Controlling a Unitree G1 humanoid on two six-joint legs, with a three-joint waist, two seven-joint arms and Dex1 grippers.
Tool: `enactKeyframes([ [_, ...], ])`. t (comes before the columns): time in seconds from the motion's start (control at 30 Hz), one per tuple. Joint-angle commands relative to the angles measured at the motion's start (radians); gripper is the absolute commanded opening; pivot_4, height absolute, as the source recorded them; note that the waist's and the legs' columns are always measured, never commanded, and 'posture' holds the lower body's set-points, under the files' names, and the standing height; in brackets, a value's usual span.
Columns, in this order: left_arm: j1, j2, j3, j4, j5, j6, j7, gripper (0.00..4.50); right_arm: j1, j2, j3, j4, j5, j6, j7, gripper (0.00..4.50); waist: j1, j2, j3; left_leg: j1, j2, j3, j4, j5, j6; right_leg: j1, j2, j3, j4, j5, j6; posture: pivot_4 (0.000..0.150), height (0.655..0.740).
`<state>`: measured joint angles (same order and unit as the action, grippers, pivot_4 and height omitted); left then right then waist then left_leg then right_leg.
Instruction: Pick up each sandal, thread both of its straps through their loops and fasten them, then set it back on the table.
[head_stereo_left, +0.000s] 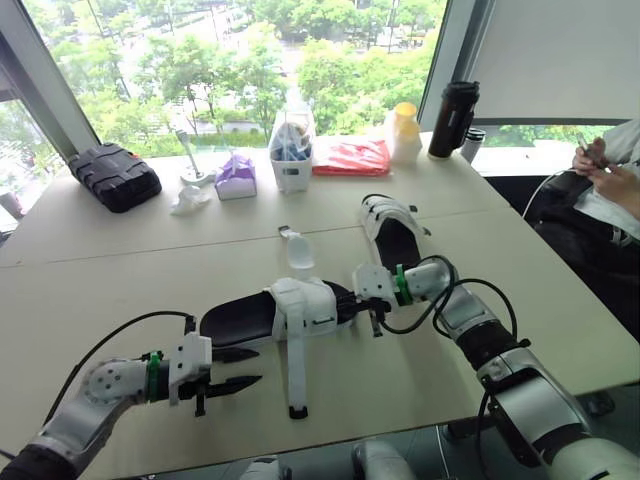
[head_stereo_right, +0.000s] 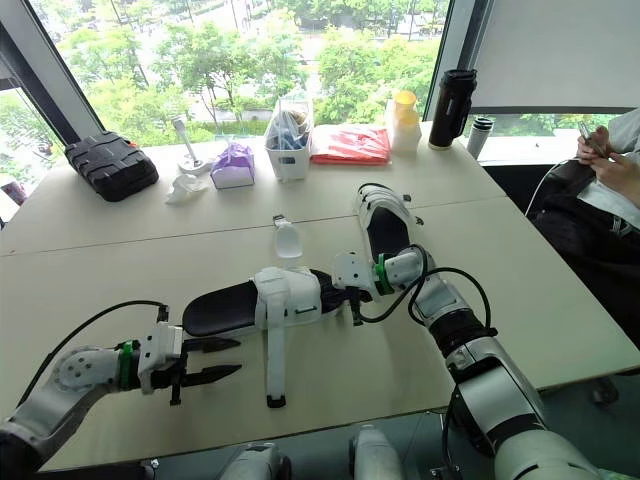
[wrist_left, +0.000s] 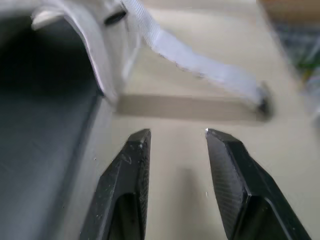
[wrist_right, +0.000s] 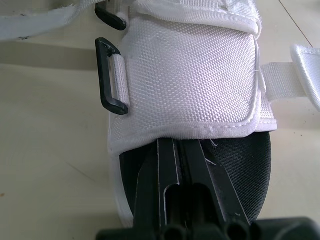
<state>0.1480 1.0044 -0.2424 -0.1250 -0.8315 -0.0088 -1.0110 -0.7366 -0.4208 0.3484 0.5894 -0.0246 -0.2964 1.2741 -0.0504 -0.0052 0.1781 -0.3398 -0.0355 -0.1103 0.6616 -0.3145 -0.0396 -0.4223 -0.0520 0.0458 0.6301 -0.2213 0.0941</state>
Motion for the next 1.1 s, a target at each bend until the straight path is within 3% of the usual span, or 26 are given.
enactKeyframes([
  [0.03,0.069,0.037,0.109,-0.148,-0.353,0.349,0.025,1.76,0.026,-0.015,0.018,-0.025,-0.017,0.027,0.018,0.0,0.005,0.002,0.002,0.0,0.0,0.0,0.0,0.0,0.0,0.0,0.0,0.0,0.0,0.0,0.0,0.15,0.74],
  [0.17,0.08,-0.025,0.178,-0.167,-0.523,0.555,0.121,1.76,0.037,-0.022,0.017,-0.061,-0.016,0.043,0.021,0.0,0.006,0.003,0.003,0.0,-0.001,-0.001,0.0,0.0,0.0,0.0,0.002,0.0,0.0,-0.002,0.001,0.15,0.74],
  [0.27,0.07,-0.088,0.206,-0.171,-0.564,0.641,0.19,1.76,0.054,-0.032,0.015,-0.1,-0.012,0.057,0.025,0.0,0.006,0.003,0.003,0.0,-0.002,0.0,0.0,0.0,0.0,0.0,0.002,0.0,0.0,-0.001,0.0,0.15,0.74],
  [0.57,-0.041,-0.322,0.145,-0.097,-0.378,0.749,0.267,1.76,0.082,-0.05,0.013,-0.194,0.0,0.118,0.027,0.0,0.007,0.002,0.003,-0.001,-0.003,0.0,0.0,0.0,0.0,0.0,0.002,0.0,-0.001,0.0,-0.004,0.15,0.74],
  [1.1,-0.076,-0.456,0.141,-0.121,-0.251,0.883,0.254,1.76,0.095,-0.057,0.016,-0.22,-0.002,0.134,0.021,0.0,0.007,0.002,0.003,-0.001,-0.003,0.0,0.0,0.0,-0.001,0.0,0.002,0.0,-0.002,0.0,-0.004,0.15,0.74],
])
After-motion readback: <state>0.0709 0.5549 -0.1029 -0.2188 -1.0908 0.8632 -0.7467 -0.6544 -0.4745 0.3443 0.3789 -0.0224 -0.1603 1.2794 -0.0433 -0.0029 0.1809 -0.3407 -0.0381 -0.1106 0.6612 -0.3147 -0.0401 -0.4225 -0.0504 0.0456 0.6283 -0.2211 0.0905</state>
